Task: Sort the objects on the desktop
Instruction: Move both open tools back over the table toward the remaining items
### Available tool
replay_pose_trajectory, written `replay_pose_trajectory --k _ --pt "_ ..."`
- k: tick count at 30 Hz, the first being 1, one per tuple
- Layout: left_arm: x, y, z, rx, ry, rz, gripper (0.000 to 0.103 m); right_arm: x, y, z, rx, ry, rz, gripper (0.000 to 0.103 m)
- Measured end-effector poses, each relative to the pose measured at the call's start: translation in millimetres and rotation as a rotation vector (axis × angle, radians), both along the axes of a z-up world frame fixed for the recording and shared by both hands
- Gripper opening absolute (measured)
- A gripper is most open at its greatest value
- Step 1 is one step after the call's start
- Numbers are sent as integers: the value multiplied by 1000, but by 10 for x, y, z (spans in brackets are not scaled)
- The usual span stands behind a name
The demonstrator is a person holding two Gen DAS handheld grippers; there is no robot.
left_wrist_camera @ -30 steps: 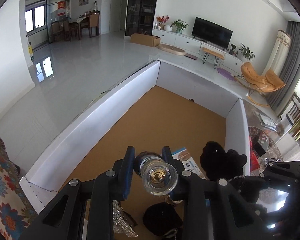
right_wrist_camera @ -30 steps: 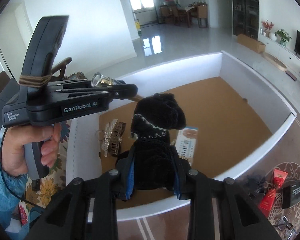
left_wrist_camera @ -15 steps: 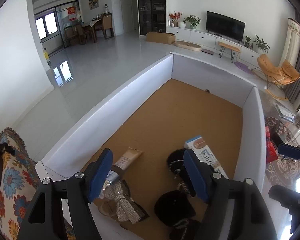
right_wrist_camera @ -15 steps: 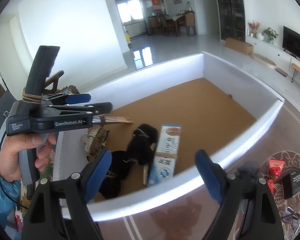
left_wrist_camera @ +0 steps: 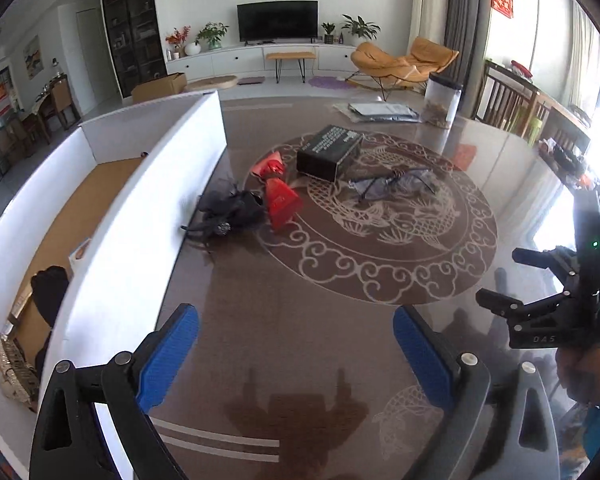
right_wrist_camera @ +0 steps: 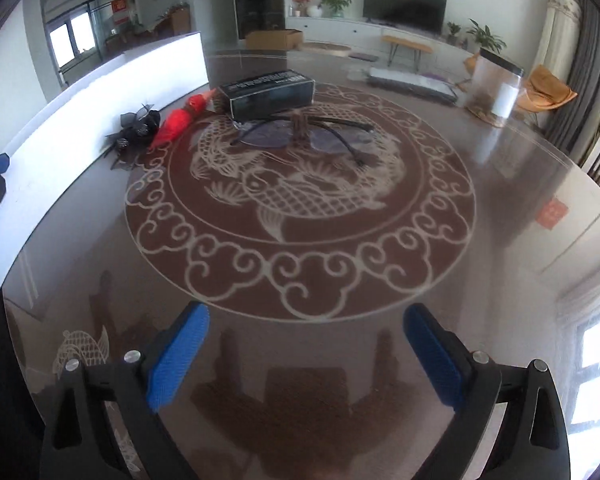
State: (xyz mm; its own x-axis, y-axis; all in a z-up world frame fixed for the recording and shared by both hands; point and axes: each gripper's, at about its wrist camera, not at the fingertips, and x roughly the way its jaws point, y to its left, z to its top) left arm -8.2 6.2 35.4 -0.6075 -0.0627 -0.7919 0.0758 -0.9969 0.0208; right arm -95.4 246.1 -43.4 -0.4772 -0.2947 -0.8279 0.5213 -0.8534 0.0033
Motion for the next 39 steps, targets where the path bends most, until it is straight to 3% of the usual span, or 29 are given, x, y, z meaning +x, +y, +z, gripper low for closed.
replay_pose_trajectory --k 5,12,15,19,39 --pt "-230 130 -475 42 -66 38 99 28 108 -44 -25 -7 -26 98" --pt "-262 119 -585 15 -47 68 99 71 41 -87 -24 28 -29 100" --pt "-250 67 -693 46 -48 88 99 86 -15 -109 4 30 -15 103" --pt "-236 121 -709 16 -27 79 100 83 -9 -112 2 29 -15 103" --pt "-240 127 -717 23 -28 58 103 84 -7 -113 4 30 -17 103"
